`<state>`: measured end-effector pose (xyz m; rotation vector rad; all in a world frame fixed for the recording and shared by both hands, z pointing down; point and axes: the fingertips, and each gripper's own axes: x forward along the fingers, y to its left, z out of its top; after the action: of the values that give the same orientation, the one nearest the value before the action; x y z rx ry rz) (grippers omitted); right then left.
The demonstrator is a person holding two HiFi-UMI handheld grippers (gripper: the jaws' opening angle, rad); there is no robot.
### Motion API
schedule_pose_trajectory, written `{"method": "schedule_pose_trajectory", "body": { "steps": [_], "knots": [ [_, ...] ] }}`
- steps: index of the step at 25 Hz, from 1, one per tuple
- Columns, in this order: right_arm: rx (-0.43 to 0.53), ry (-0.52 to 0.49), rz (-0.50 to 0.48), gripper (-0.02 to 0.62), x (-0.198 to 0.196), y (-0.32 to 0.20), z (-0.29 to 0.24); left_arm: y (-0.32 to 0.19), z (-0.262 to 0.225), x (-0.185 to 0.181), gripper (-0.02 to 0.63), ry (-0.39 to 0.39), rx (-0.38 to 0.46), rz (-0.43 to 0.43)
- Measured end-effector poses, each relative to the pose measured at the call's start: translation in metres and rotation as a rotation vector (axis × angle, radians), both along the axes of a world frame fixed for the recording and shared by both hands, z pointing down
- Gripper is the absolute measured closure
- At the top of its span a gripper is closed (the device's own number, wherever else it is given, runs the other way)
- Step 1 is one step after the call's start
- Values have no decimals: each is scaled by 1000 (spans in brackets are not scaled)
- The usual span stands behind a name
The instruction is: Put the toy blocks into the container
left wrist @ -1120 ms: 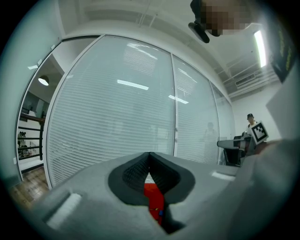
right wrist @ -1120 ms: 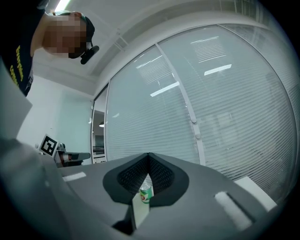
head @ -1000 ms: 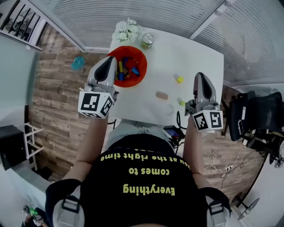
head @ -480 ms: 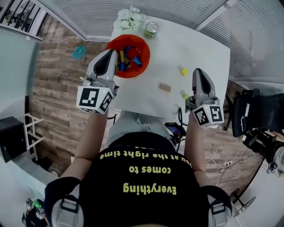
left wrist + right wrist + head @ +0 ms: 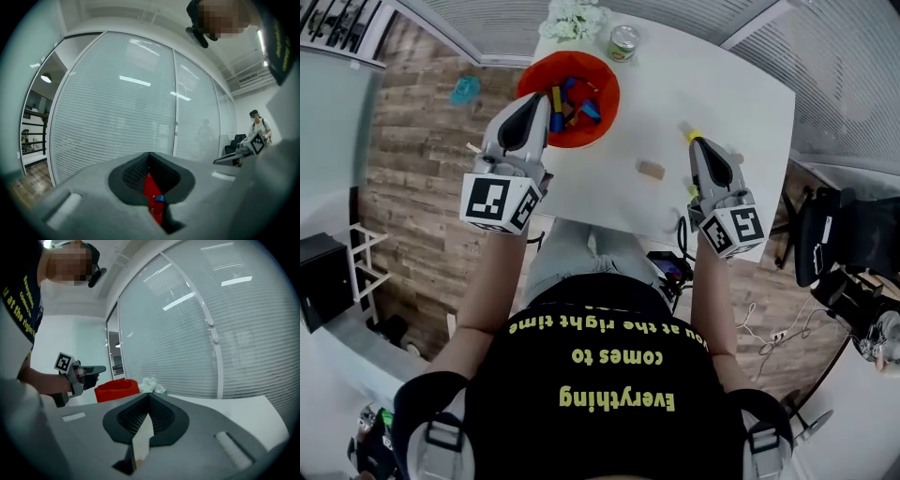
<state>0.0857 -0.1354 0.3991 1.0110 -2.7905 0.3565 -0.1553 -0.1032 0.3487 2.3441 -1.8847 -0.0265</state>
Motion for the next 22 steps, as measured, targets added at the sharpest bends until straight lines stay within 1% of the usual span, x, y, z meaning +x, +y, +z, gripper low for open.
{"method": "schedule_pose_trajectory", "body": {
  "steps": [3, 6, 7, 8, 10, 14, 16, 19, 22],
  "knots": [
    [-43, 36, -81, 588, -14, 9, 21, 2, 6, -1, 609, 6, -11, -3],
    [-73, 80, -132, 586, -22, 14, 41, 3, 16, 0, 609, 8, -29, -5],
    [-86, 90, -142, 573, -24, 15, 47, 3, 18, 0, 609, 9, -34, -6],
    [-99, 101, -152, 544, -25, 16, 53, 4, 20, 0, 609, 11, -37, -7],
    [-114, 143, -177, 528, -27, 19, 65, 5, 21, 0, 609, 12, -39, -10],
    [-134, 273, -266, 485, -30, 27, 97, 4, 24, -1, 609, 12, -40, -17],
    [-143, 362, -330, 462, -30, 35, 116, 4, 26, -1, 609, 13, -40, -21],
    [-133, 522, -428, 431, -30, 47, 144, 5, 27, -2, 609, 13, -44, -25],
    [-137, 616, -502, 415, -30, 56, 166, 6, 30, -2, 609, 19, -49, -34]
  ]
}}
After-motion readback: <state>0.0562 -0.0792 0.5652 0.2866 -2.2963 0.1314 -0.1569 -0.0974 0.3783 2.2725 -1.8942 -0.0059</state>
